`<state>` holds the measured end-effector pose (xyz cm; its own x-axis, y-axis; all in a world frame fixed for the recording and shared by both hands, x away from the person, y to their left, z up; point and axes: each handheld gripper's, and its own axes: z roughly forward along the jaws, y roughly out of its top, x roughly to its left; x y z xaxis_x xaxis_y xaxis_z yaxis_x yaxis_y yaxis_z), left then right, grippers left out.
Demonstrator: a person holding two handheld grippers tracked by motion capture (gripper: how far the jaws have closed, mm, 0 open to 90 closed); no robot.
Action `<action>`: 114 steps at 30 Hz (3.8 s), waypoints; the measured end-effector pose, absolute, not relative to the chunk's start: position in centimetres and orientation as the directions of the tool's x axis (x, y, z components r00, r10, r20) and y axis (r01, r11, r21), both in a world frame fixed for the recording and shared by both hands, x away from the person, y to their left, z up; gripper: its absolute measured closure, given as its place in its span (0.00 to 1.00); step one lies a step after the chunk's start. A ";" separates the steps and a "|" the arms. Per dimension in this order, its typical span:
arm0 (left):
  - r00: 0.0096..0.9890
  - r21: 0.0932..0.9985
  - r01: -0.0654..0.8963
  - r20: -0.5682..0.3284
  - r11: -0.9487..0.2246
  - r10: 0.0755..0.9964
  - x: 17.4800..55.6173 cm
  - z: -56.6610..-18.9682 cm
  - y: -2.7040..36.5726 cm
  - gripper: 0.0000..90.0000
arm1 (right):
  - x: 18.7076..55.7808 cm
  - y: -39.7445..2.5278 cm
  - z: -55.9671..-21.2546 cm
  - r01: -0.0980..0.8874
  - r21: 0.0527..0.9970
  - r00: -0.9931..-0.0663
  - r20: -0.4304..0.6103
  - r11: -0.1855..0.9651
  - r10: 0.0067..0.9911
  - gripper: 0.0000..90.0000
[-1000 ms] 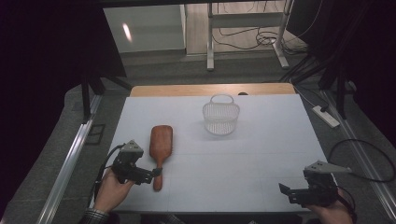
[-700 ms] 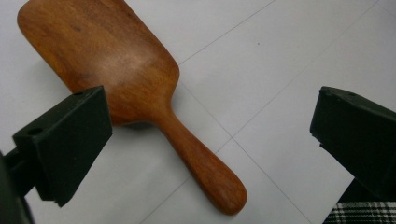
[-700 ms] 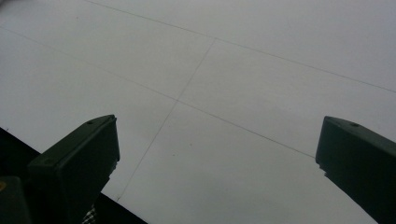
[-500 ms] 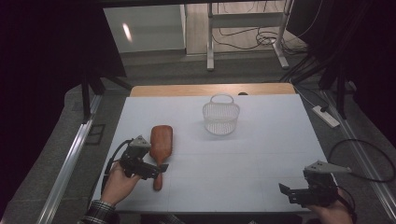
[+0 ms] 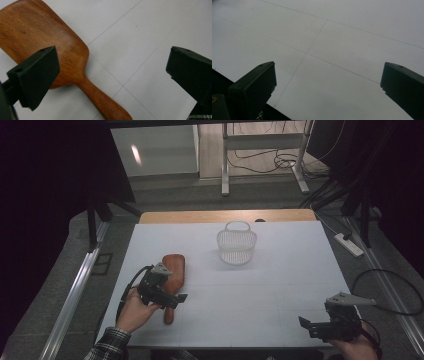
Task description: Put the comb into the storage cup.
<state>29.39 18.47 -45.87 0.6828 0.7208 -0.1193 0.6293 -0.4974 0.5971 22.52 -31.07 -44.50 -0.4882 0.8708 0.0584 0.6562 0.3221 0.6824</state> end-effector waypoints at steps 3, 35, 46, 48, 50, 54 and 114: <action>0.680 0.592 0.632 -0.113 -0.500 0.724 29.6 -46.1 18.3 0.01 | 22.5 -31.0 -44.5 0.654 0.681 -0.491 0.053 0.329 0.869 0.00; 0.665 0.543 0.660 -0.101 -0.519 0.740 30.3 -47.8 19.0 0.99 | 22.4 -31.1 -44.5 0.653 0.684 -0.487 0.052 0.325 0.872 0.01; 0.680 0.469 0.671 -0.081 -0.574 0.729 30.4 -49.9 18.0 0.99 | 22.4 -31.1 -44.5 0.650 0.686 -0.491 0.051 0.327 0.870 0.02; 0.679 0.463 0.675 -0.086 -0.574 0.729 30.4 -50.0 17.9 0.99 | 22.4 -31.1 -44.5 0.649 0.686 -0.492 0.050 0.327 0.869 0.02; 0.679 0.460 0.678 -0.090 -0.574 0.729 30.4 -50.1 17.9 0.99 | 22.4 -31.1 -44.5 0.649 0.686 -0.491 0.050 0.327 0.870 0.02; 0.671 0.443 0.691 -0.099 -0.572 0.735 30.5 -50.4 18.2 0.99 | 22.4 -31.1 -44.5 0.648 0.687 -0.492 0.049 0.328 0.869 0.02; 0.537 0.480 0.752 -0.047 -0.452 0.842 29.5 -47.2 23.2 0.35 | 22.5 -31.2 -44.5 0.662 0.681 -0.477 0.059 0.314 0.877 0.04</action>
<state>29.50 23.22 -47.18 0.5370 0.8423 -0.0472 0.7519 -0.4524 0.4796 22.52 -31.17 -44.51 -0.4766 0.8772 0.0590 0.6620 0.3139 0.6806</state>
